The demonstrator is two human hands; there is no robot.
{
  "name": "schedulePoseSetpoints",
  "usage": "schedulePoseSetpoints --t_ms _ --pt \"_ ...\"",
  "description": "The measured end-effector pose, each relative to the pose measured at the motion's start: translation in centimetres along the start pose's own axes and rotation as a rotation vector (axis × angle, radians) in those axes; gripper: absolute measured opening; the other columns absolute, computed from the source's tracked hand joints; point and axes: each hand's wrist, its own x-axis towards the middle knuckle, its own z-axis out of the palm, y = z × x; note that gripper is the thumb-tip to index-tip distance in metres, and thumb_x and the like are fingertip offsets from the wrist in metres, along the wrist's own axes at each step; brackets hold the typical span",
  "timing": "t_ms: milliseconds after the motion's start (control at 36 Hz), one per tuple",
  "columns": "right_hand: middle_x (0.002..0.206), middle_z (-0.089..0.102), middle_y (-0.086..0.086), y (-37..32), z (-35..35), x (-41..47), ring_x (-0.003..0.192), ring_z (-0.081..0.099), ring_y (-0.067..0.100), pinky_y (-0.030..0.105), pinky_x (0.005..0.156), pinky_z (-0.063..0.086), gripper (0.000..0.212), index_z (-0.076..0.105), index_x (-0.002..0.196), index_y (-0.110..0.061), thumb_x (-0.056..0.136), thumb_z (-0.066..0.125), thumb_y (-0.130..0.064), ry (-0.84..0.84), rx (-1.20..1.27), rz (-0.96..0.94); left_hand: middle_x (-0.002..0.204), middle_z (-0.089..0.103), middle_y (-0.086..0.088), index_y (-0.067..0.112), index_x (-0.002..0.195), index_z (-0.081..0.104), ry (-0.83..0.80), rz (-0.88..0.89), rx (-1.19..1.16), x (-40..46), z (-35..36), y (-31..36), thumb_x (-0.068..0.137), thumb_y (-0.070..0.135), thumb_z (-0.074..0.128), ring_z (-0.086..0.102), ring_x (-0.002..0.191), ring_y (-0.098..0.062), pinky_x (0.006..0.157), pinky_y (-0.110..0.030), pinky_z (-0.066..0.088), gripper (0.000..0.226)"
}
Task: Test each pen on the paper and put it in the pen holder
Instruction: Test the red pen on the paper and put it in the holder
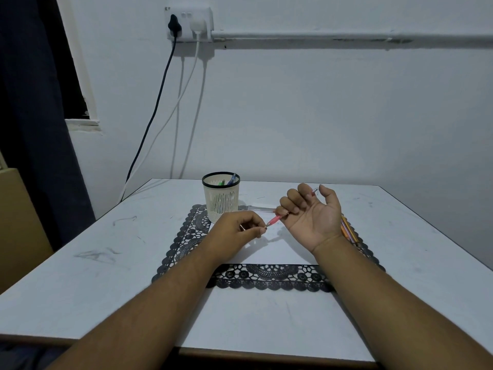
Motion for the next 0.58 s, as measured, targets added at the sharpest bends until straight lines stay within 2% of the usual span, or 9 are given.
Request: schedulePoseSetpoints --t_ms 83,167,278,333,417,500,583 --pt "0.066 0.030 0.000 -0.1 0.3 -0.1 0.062 0.025 0.018 0.034 0.063 0.032 0.034 0.040 0.068 -0.018 0.091 0.044 -0.043 0.011 -0.039 -0.008 0.076 0.073 0.006 0.021 0.088 0.076 0.009 0.002 0.003 0.0 0.0 0.0 0.092 0.015 0.075 0.059 0.068 -0.005 0.066 -0.023 0.046 0.007" --pt "0.066 0.039 0.001 0.0 0.8 0.0 0.061 0.038 0.019 0.035 0.068 0.043 0.029 0.048 0.068 -0.017 0.092 0.050 -0.032 0.049 -0.132 -0.031 0.076 0.072 0.005 0.020 0.089 0.075 0.047 0.006 0.006 0.1 0.0 -0.1 0.093 0.014 0.074 0.058 0.068 -0.006 0.065 -0.024 0.046 0.007" --pt "0.082 0.064 0.010 0.1 0.7 0.6 0.080 0.065 0.027 0.042 0.089 0.057 0.016 0.059 0.081 -0.013 0.095 0.058 -0.021 0.110 -0.257 0.001 0.072 0.069 0.003 0.020 0.088 0.075 0.158 0.019 -0.005 0.2 -0.4 0.0 0.094 0.015 0.073 0.056 0.066 -0.006 0.063 -0.021 0.044 0.008" --pt "0.094 0.072 0.014 0.3 0.5 0.7 0.088 0.068 0.028 0.040 0.085 0.060 0.016 0.063 0.088 -0.011 0.099 0.057 -0.022 0.134 -0.413 0.031 0.074 0.070 -0.003 0.018 0.089 0.075 0.197 0.030 -0.006 0.2 -0.6 0.2 0.094 0.014 0.072 0.055 0.065 -0.005 0.062 -0.019 0.043 0.007" --pt "0.100 0.074 0.014 0.7 0.8 0.3 0.082 0.068 0.023 0.038 0.077 0.059 0.026 0.065 0.095 -0.010 0.107 0.049 -0.027 0.113 -0.643 0.108 0.076 0.071 -0.004 0.020 0.090 0.076 0.189 0.023 -0.004 0.3 -0.8 -0.1 0.095 0.016 0.072 0.058 0.067 -0.006 0.063 -0.020 0.045 0.007" --pt "0.101 0.074 0.018 0.1 0.8 0.3 0.074 0.070 0.025 0.035 0.069 0.061 0.027 0.065 0.098 -0.007 0.109 0.048 -0.025 0.141 -0.620 0.117 0.077 0.072 0.003 0.026 0.089 0.075 0.180 -0.002 0.024 0.3 -1.2 -0.3 0.095 0.018 0.072 0.062 0.071 -0.005 0.069 -0.023 0.050 0.010" --pt "0.102 0.074 0.020 -1.2 0.2 0.7 0.075 0.072 0.028 0.038 0.070 0.064 0.020 0.064 0.099 -0.006 0.107 0.052 -0.019 0.230 -0.529 0.029 0.077 0.071 0.005 0.019 0.089 0.074 0.223 -0.087 0.020 0.4 -2.3 -0.6 0.096 0.019 0.070 0.060 0.069 0.001 0.067 -0.014 0.047 0.008"
